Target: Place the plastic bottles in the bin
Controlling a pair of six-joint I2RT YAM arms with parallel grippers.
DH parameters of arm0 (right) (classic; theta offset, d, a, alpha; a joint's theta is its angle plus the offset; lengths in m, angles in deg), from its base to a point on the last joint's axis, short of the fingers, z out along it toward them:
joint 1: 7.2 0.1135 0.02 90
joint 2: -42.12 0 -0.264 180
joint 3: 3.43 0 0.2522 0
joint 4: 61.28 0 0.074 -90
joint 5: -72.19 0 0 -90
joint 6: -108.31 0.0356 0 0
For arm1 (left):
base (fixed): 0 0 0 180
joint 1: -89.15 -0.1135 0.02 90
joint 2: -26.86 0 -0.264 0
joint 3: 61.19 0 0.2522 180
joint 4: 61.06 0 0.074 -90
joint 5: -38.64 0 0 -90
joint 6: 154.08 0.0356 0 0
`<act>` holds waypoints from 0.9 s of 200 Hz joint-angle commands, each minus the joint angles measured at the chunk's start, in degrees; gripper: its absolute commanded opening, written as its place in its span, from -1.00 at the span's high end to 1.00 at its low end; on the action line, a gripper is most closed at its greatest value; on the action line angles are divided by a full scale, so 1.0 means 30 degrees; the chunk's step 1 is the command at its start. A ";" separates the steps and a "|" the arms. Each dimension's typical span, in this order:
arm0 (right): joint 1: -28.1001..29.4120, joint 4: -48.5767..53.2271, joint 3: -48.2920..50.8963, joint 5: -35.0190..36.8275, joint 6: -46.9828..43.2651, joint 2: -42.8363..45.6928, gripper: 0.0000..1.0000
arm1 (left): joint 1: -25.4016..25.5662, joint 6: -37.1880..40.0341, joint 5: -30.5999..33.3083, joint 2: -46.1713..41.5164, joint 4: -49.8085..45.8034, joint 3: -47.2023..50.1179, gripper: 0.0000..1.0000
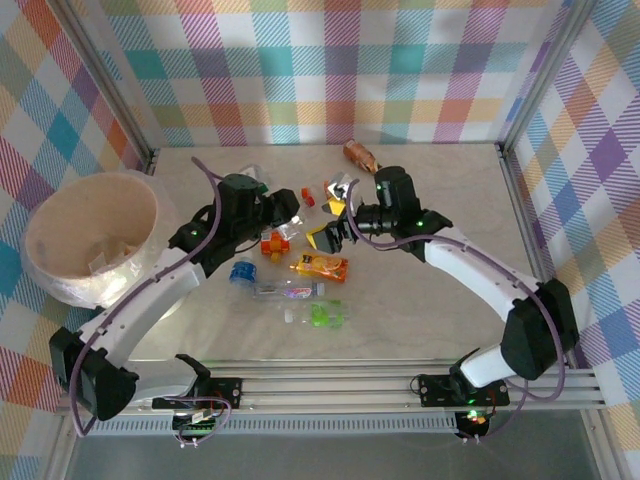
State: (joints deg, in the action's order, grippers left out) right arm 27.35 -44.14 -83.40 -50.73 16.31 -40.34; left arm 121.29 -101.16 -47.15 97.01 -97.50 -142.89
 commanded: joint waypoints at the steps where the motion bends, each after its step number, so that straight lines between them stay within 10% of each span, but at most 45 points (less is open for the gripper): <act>1: 0.0116 -0.1447 0.0283 0.1219 -0.0006 0.1056 -0.99 | -0.0077 0.1536 0.2479 -0.1456 -0.2122 -0.1008 0.01; 66: 0.0114 -0.4733 0.1460 0.4645 0.1449 0.2224 -0.99 | -0.0255 0.3453 0.6458 -0.4946 -0.6228 -0.3385 0.06; 138: 0.0116 -0.5241 0.1594 0.4914 0.2041 0.1968 -0.99 | -0.1048 0.8899 1.8527 -0.5242 -0.7684 -0.6692 0.10; 180: 0.0116 -0.5271 0.1520 0.4831 0.2039 0.1850 -0.99 | -0.5249 0.9096 1.7268 -0.4657 -0.8196 -0.7099 0.10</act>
State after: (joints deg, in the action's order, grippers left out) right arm 27.35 -57.78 -78.55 -36.22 21.82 -34.76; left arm 111.76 -76.40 3.18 82.17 -120.27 -163.02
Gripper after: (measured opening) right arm 0.996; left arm 0.573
